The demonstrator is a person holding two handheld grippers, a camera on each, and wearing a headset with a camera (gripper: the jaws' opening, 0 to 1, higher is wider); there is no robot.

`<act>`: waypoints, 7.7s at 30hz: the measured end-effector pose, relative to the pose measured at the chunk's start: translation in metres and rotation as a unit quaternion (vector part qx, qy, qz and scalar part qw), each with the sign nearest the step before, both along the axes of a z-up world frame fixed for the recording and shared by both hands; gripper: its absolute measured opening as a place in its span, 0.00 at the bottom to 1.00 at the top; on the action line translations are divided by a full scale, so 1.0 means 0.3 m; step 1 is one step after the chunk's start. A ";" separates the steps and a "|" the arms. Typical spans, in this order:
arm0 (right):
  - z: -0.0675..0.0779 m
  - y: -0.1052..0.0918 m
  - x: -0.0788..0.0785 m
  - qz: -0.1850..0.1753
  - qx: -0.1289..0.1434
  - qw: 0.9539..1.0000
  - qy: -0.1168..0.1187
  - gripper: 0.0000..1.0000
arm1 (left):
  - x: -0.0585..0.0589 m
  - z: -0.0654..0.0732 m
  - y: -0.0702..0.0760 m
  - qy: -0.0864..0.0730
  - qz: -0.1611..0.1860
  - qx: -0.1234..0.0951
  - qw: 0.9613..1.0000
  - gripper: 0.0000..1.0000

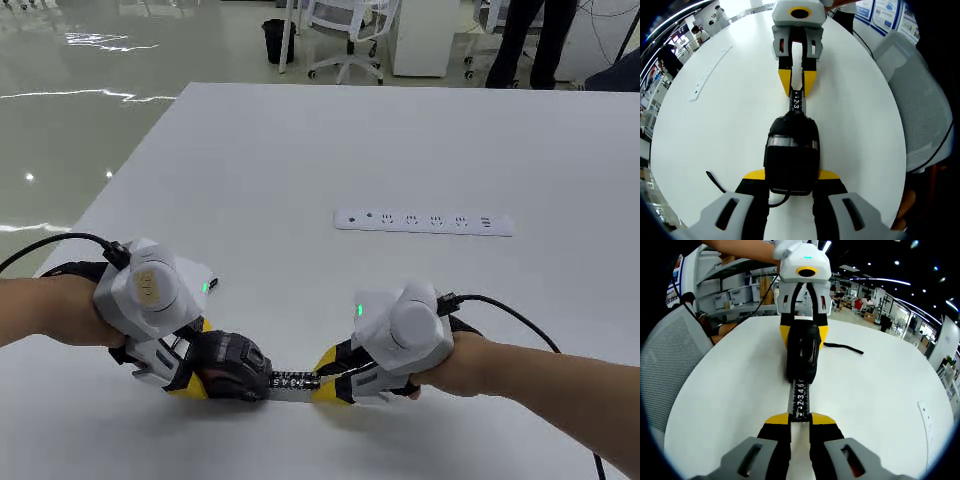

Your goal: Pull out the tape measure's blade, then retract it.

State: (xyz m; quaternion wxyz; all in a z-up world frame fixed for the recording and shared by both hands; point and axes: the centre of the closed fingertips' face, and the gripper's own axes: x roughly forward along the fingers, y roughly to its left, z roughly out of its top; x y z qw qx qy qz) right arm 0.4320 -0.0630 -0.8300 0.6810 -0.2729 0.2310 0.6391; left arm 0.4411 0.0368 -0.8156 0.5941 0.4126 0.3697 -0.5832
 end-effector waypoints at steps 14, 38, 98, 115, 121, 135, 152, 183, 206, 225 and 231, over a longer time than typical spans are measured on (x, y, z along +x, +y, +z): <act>0.008 -0.015 0.000 0.000 -0.003 1.000 -0.002 0.12 | 0.003 0.003 0.004 -0.001 0.000 0.000 1.000 0.28; 0.010 -0.039 -0.007 -0.003 -0.004 1.000 -0.003 0.12 | -0.004 0.006 0.002 -0.001 0.002 -0.001 1.000 0.28; 0.007 -0.114 -0.009 -0.007 -0.010 1.000 -0.006 0.12 | 0.005 0.001 -0.001 -0.002 0.004 -0.006 1.000 0.28; 0.005 -0.137 -0.008 -0.008 -0.012 1.000 -0.008 0.12 | 0.004 0.004 0.000 -0.003 0.003 -0.006 1.000 0.28; 0.005 -0.146 -0.007 -0.009 -0.013 1.000 -0.009 0.12 | 0.004 0.004 -0.001 -0.002 0.003 -0.006 1.000 0.28; 0.002 -0.165 -0.008 -0.008 -0.015 1.000 -0.010 0.12 | 0.003 0.006 -0.005 -0.003 0.004 -0.008 1.000 0.28; 0.001 -0.187 -0.007 -0.010 -0.017 1.000 -0.012 0.12 | 0.001 0.008 -0.007 -0.004 0.005 -0.010 1.000 0.28; -0.004 -0.225 -0.006 -0.012 -0.023 1.000 -0.015 0.12 | 0.004 0.007 -0.009 -0.005 0.006 -0.011 1.000 0.28; -0.001 -0.247 -0.011 -0.014 -0.024 0.999 -0.015 0.12 | 0.003 0.007 -0.010 -0.006 0.005 -0.009 1.000 0.28; 0.001 -0.271 -0.016 -0.016 -0.028 0.999 -0.015 0.12 | 0.007 0.004 -0.008 -0.008 0.005 -0.007 1.000 0.28; -0.001 -0.275 -0.017 -0.016 -0.029 0.999 -0.015 0.12 | 0.009 0.002 -0.005 -0.008 0.005 -0.007 1.000 0.28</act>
